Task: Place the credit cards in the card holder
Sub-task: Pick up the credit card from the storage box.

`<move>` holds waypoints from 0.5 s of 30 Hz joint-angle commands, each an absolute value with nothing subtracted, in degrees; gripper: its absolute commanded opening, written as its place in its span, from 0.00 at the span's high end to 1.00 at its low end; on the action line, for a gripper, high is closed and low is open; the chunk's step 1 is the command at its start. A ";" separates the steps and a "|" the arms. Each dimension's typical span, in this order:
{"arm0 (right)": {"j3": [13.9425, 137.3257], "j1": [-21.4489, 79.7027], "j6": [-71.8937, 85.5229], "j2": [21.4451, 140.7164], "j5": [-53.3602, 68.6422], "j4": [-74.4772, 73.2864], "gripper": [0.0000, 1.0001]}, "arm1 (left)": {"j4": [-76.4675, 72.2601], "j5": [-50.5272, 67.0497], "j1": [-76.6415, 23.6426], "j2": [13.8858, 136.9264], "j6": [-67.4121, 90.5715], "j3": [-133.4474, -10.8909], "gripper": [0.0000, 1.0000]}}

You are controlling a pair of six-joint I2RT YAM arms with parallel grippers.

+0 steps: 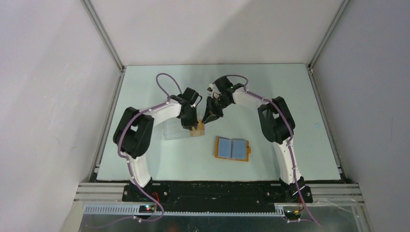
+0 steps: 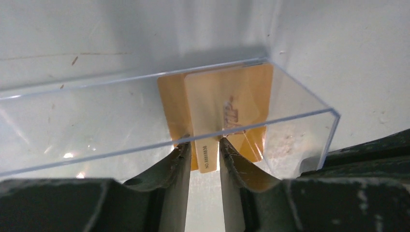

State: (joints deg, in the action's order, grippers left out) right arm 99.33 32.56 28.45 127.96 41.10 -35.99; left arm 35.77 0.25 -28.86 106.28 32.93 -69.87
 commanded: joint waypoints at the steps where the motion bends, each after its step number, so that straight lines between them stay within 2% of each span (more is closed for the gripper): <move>1: 97.73 33.18 26.85 130.99 38.14 -38.34 0.96 | 35.52 1.10 -28.91 108.34 31.69 -72.34 0.68; 9: 97.61 33.22 26.88 131.17 38.23 -38.28 0.96 | 35.63 1.17 -30.23 106.84 31.57 -73.01 0.84; 15: 97.56 33.23 26.89 130.96 38.17 -38.32 0.96 | 35.80 0.22 -31.15 104.92 31.60 -73.03 0.92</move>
